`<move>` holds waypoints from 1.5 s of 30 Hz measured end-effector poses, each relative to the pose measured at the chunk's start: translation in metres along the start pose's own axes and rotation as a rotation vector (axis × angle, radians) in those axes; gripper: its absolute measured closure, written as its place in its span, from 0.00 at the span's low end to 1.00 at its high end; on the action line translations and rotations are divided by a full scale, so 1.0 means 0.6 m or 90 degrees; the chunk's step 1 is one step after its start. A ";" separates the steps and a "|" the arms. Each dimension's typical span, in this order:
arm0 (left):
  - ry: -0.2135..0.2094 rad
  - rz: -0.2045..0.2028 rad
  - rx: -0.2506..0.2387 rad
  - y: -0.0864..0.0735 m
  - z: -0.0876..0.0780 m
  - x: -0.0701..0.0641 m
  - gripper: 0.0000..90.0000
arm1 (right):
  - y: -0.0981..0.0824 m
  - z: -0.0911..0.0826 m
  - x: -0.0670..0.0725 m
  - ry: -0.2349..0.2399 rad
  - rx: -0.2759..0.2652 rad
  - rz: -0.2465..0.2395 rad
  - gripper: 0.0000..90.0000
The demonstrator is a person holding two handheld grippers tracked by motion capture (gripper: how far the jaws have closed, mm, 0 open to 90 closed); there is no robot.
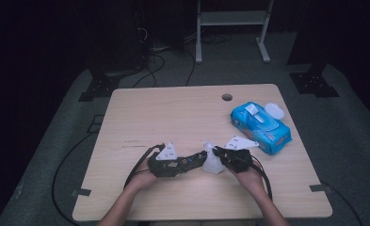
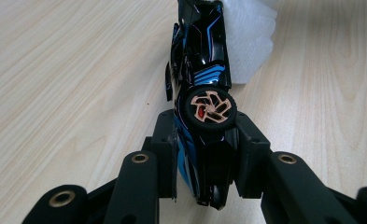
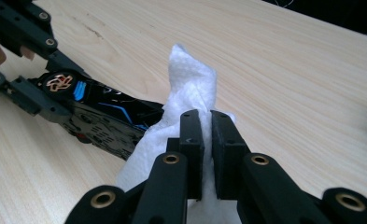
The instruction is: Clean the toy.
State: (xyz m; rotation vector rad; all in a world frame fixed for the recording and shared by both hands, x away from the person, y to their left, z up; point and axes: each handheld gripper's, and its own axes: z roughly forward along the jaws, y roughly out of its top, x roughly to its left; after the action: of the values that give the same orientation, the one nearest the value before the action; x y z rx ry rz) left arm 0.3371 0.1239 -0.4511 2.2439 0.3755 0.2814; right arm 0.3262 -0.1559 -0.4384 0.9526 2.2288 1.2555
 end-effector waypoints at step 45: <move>-0.001 0.021 0.101 0.091 0.051 0.005 0.52 | -0.013 -0.021 -0.032 -0.002 -0.010 0.053 0.92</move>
State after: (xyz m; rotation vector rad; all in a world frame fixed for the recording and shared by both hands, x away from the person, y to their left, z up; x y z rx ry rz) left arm 0.3590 0.0697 -0.4288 2.4068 0.3717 0.2754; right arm 0.3283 -0.1799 -0.4386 1.0498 2.1940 1.3039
